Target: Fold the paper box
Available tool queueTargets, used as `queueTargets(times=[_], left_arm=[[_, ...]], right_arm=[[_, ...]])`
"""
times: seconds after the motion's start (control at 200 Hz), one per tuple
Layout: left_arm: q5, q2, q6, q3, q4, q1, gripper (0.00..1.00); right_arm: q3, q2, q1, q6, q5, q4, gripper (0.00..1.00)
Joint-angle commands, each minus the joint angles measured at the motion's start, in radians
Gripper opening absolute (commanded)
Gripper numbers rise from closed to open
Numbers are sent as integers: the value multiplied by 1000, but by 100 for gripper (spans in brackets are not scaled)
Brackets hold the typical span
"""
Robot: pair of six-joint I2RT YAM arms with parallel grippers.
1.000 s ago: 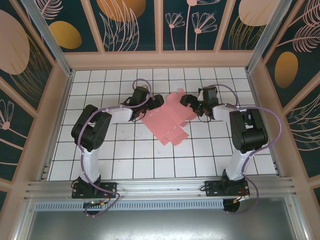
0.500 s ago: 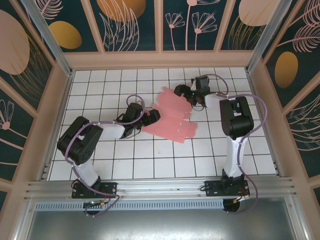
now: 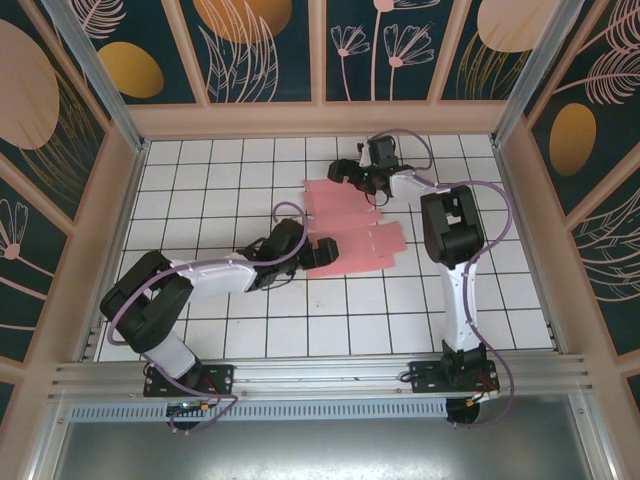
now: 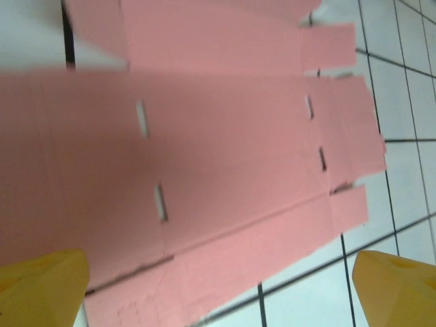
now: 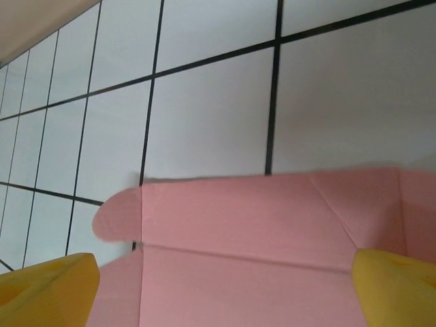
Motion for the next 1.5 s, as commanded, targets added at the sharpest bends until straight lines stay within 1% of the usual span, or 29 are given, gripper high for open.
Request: queueTargets(times=[0.0,0.095,0.185,0.285,0.345,0.425,0.515,0.601,0.656,0.686,0.721,0.861,0.896,1.001,1.181,1.261,1.391,1.496], left_arm=[[-98,10,155,135,-116,29,99],[-89,72,216,254,-121,70,99],[-49,183,263,388,-161,101,99],[-37,318,304,566,-230,118,99],[-10,411,315,691,-280,129,97],[15,527,333,833,-317,141,95],[62,654,346,985,-360,150,89],[113,770,340,1161,-454,158,83],[109,791,329,1205,-473,158,77],[107,795,324,1205,-471,160,75],[114,791,315,1196,-466,161,74],[125,749,245,1134,-500,165,75],[145,730,229,1102,-497,164,76],[207,655,165,933,-372,165,76],[300,651,100,892,-340,165,78],[293,624,90,839,-323,165,78],[243,523,76,697,-278,164,80],[254,437,32,559,-205,163,82]], right_arm=[[-133,-216,-17,-35,76,48,96],[-341,-380,-29,-23,118,123,96],[-538,-542,-37,-3,144,153,96],[-754,-721,-27,34,138,177,96],[-844,-795,0,27,116,170,96],[-924,-847,79,-3,133,126,96],[-993,-853,168,10,154,130,96],[-1038,-833,200,69,133,184,96],[-1047,-815,202,95,127,211,96],[-1046,-805,199,101,131,218,96],[-1042,-790,192,102,132,221,96],[-1015,-731,131,104,96,195,96],[-1012,-727,116,102,91,189,96],[-1011,-716,89,91,70,189,96],[-1011,-682,49,109,49,183,96],[-1012,-677,20,109,59,186,96],[-984,-662,-41,95,63,190,96],[-931,-614,-84,61,55,185,96]])
